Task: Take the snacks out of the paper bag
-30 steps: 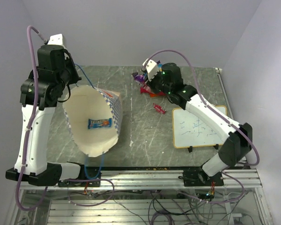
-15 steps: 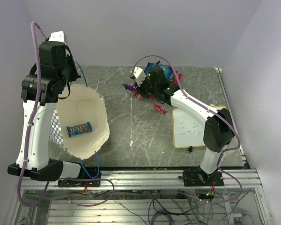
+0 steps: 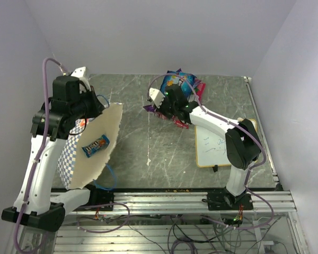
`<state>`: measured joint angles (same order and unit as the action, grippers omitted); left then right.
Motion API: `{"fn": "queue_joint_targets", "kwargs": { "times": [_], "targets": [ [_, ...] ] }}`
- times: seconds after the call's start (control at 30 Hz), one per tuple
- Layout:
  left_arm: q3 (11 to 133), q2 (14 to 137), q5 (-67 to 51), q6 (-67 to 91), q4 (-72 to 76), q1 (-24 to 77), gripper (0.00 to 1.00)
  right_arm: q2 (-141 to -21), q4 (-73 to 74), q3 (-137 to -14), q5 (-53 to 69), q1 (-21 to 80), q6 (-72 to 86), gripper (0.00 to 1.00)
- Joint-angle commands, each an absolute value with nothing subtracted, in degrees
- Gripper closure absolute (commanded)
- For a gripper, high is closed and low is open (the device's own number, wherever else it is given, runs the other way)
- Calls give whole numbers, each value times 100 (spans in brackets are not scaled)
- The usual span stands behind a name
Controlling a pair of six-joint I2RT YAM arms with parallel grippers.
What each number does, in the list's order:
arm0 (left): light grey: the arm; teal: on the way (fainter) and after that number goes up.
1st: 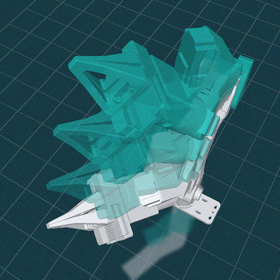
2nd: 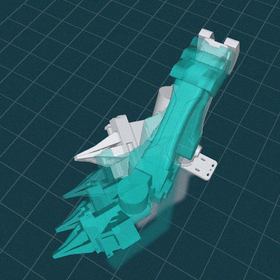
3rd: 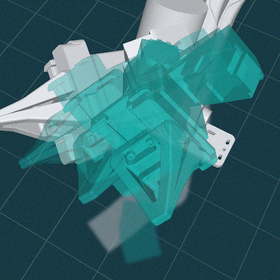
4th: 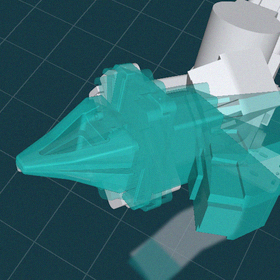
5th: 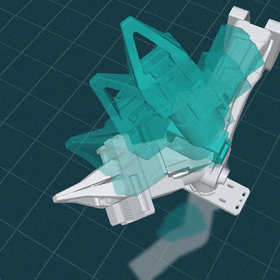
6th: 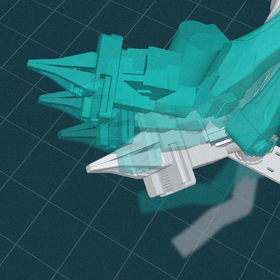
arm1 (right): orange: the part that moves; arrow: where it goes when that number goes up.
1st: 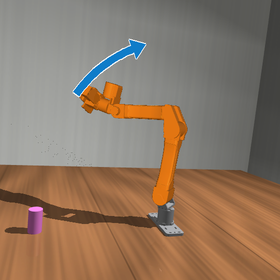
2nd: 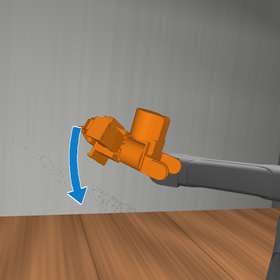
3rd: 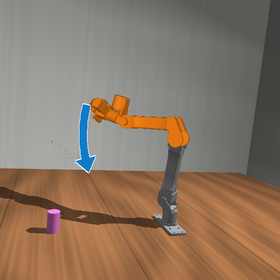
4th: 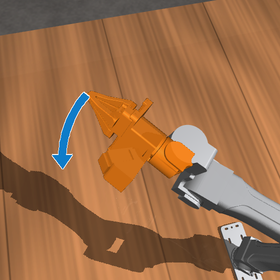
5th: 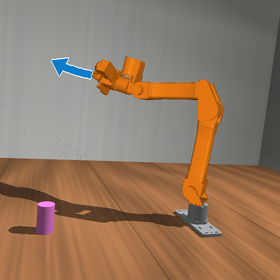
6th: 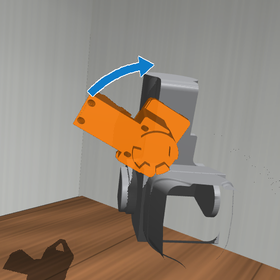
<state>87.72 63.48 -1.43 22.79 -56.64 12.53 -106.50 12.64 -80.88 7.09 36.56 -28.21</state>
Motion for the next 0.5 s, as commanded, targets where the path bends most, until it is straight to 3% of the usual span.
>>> {"fn": "queue_joint_targets", "kwargs": {
  "times": [0.0, 0.27, 0.47],
  "targets": [
    [8342, 5881, -1606, 2819, -5066, 1222, 93, -10476, 739, -7414, 514, 3683, -3118, 100],
    [7920, 5588, -2734, 3013, -4862, 1221, 93, -10580, 595, -7016, 265, 3845, -3110, 100],
    [7778, 5449, -2886, 2890, -5179, 1222, 93, -10297, 423, -6601, 37, 4011, -2849, 69]
  ]
}}
